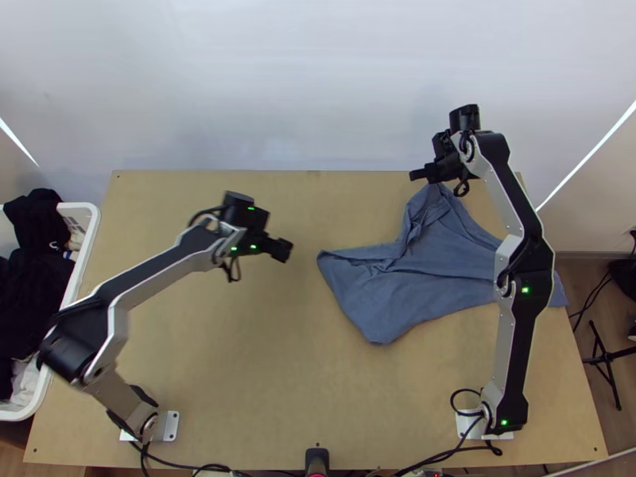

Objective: Fold the t-shirt

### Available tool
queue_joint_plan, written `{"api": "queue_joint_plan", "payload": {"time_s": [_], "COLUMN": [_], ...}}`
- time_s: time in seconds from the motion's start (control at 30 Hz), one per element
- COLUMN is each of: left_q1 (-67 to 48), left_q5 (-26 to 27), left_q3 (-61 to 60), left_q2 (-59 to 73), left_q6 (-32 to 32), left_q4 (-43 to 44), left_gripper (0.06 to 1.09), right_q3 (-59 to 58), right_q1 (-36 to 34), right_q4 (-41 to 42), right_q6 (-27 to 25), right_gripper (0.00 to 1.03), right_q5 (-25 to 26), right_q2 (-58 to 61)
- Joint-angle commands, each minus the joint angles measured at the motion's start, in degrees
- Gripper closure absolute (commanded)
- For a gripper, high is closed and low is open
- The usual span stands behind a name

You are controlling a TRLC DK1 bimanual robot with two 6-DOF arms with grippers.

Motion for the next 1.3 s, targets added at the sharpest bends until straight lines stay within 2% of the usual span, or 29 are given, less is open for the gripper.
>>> {"api": "queue_joint_plan", "payload": {"time_s": [0.0, 0.03, 0.1, 0.27, 0.6, 0.83, 0.87, 0.9, 0.93, 1.0, 1.27], "left_q1": [-4.94, -5.38, -5.91, -7.14, -9.51, -10.74, -10.65, -10.57, -10.39, -10.39, -8.46], "left_q5": [1.43, 1.78, 2.66, 4.77, 4.77, 3.63, 3.63, 3.63, 3.72, 3.89, 3.98], "left_q3": [4.81, 5.25, 5.6, 5.69, 6.04, 6.04, 6.39, 6.74, 6.65, 5.42, 7.8], "left_q2": [8.23, 8.59, 8.76, 8.76, 12.37, 15.53, 16.06, 16.41, 16.14, 15.27, 15.97], "left_q6": [-0.69, -0.78, -1.84, -2.36, -1.92, -1.92, -2.1, -2.45, -3.07, -3.59, -5.88], "left_q4": [4.45, 4.54, 4.98, 4.89, 5.6, 11.4, 11.66, 11.66, 12.63, 18.16, 17.11], "left_gripper": [0.11, 0.13, 0.22, 0.22, 0.21, 0.22, 0.25, 0.36, 0.54, 1.05, 1.05], "right_q3": [-1.0, -1.0, -1.09, -1.35, -1.35, -1.88, -1.88, -1.88, -1.88, -1.96, -2.4], "right_q1": [0.31, 0.31, 0.22, 0.31, 0.75, 1.36, 1.54, 1.72, 1.89, 1.98, 1.98], "right_q4": [-2.18, -2.27, -2.79, -3.67, -3.67, -3.76, -3.76, -3.76, -3.76, -4.02, -7.1], "right_q6": [0.13, 0.13, 0.22, 0.48, 1.09, 1.36, 1.45, 1.53, 1.62, 1.71, 1.89], "right_gripper": [1.0, 1.0, 1.0, 1.0, 1.0, 1.0, 1.0, 1.0, 1.0, 1.0, 1.0], "right_q5": [0.81, 0.9, 1.34, 2.21, 2.65, 2.65, 2.65, 2.65, 2.65, 2.65, 2.57], "right_q2": [-2.86, -3.03, -3.21, -3.38, -3.82, -4.88, -5.05, -5.32, -5.76, -6.55, -9.89]}}
